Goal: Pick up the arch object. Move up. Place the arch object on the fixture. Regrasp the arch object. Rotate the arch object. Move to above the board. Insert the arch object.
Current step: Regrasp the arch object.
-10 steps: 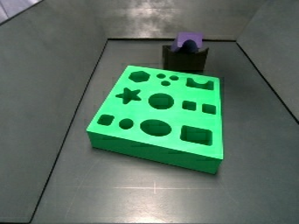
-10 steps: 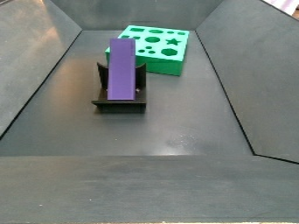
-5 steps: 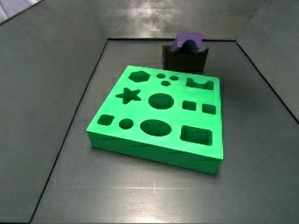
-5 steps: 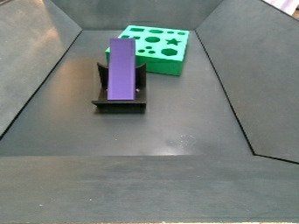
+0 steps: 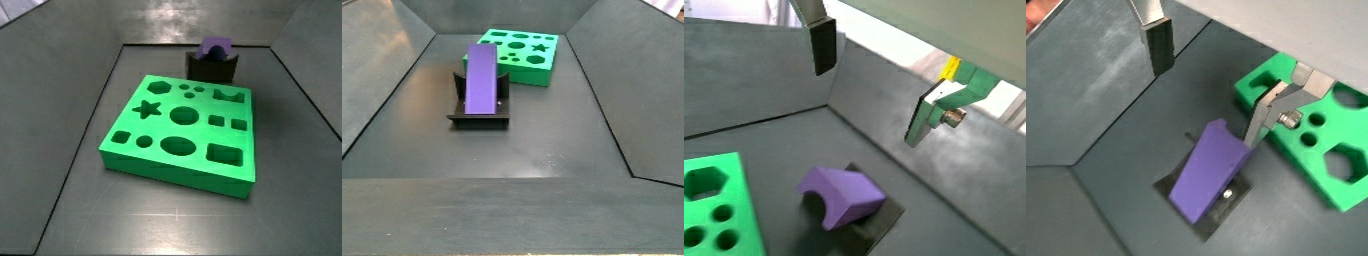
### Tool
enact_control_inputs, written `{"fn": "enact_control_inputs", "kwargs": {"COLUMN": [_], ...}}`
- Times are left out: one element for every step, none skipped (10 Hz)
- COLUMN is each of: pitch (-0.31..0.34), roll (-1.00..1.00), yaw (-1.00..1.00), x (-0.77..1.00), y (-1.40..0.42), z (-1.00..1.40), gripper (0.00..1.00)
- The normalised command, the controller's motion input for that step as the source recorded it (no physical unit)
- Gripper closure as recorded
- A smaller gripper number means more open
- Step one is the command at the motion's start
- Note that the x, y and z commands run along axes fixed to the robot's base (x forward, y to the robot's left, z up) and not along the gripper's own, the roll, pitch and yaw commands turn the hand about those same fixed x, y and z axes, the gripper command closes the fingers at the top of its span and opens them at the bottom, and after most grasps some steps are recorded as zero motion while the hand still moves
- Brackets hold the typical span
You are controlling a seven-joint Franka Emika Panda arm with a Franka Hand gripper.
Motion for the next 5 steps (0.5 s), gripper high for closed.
{"fn": "enact_control_inputs", "kwargs": {"pitch": [0.162,0.177,0.205,0.225,0.252], "roll": [1.00,1.00,1.00,1.00,1.00], "yaw": [0.09,0.10,0.12,0.15,0.20], "x": [0.13,0.14,0.17,0.20,0.24], "y": [-0.05,-0.05,-0.05,-0.05,-0.06], "z": [-0.01,-0.01,-0.01,-0.02,-0.02], "gripper": [0.00,0.00,0.00,0.00,0.00]}}
